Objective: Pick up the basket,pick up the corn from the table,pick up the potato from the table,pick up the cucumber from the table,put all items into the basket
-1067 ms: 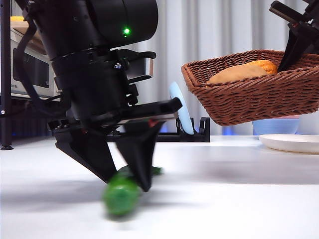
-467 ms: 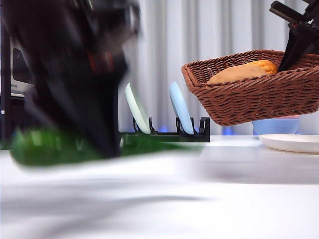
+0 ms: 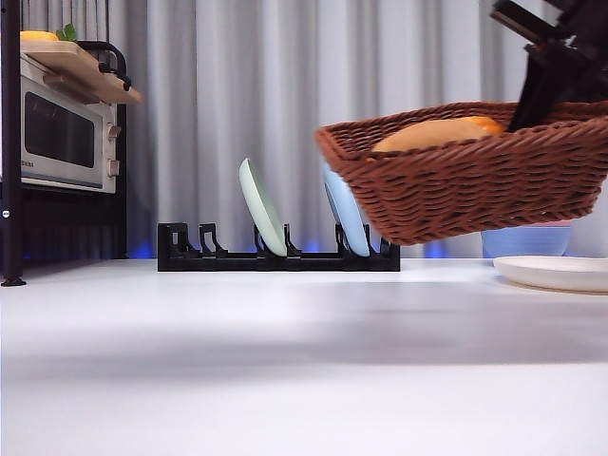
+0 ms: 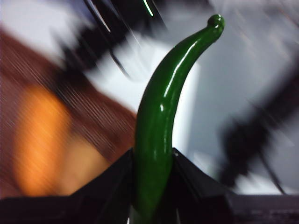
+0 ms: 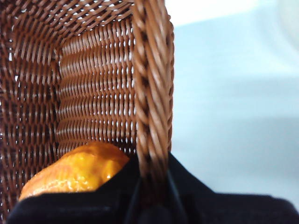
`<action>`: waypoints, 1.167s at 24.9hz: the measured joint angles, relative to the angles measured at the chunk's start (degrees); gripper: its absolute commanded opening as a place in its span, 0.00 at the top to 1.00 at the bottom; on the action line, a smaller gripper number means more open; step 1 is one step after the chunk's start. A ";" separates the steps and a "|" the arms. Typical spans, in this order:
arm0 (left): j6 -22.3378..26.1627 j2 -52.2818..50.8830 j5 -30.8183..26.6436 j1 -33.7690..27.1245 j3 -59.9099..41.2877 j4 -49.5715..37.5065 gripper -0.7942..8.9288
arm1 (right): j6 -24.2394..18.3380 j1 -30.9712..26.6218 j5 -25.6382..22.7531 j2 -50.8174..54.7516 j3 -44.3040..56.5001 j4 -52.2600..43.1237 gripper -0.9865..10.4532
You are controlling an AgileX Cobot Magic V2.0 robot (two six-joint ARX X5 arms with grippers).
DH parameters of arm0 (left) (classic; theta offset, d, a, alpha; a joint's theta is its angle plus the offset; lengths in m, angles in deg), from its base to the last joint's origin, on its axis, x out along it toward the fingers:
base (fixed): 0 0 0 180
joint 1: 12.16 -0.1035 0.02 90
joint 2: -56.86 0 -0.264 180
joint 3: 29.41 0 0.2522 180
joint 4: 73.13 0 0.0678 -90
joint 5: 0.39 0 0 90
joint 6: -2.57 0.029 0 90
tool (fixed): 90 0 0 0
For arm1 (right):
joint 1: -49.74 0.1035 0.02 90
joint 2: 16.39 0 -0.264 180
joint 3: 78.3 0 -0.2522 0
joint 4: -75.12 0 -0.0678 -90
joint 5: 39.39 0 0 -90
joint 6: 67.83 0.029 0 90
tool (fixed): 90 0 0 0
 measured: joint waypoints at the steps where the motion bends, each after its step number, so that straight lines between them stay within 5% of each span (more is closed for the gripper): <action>1: -1.03 0.26 -3.65 -0.26 0.02 -2.75 0.93 | 0.00 1.03 0.00 0.00 0.00 0.39 0.92; 7: -5.07 3.69 -17.40 -2.40 0.02 -7.76 0.93 | 0.00 6.82 0.02 0.00 0.00 1.95 0.92; 18: -5.90 14.16 -19.89 -5.38 -0.07 -1.70 0.90 | 0.55 14.84 0.17 0.00 0.00 2.03 0.92; 19: -5.90 14.58 -19.89 -5.42 -0.09 -1.09 0.85 | 0.66 15.06 0.17 0.00 0.00 2.03 0.92; 22: -5.92 15.32 -20.50 -5.53 -0.11 1.68 0.44 | 1.29 15.56 0.13 0.00 0.00 2.03 0.92; 29: -5.90 13.44 -22.86 -5.62 -0.20 3.32 0.43 | 2.32 15.56 -0.02 0.00 0.00 2.01 0.92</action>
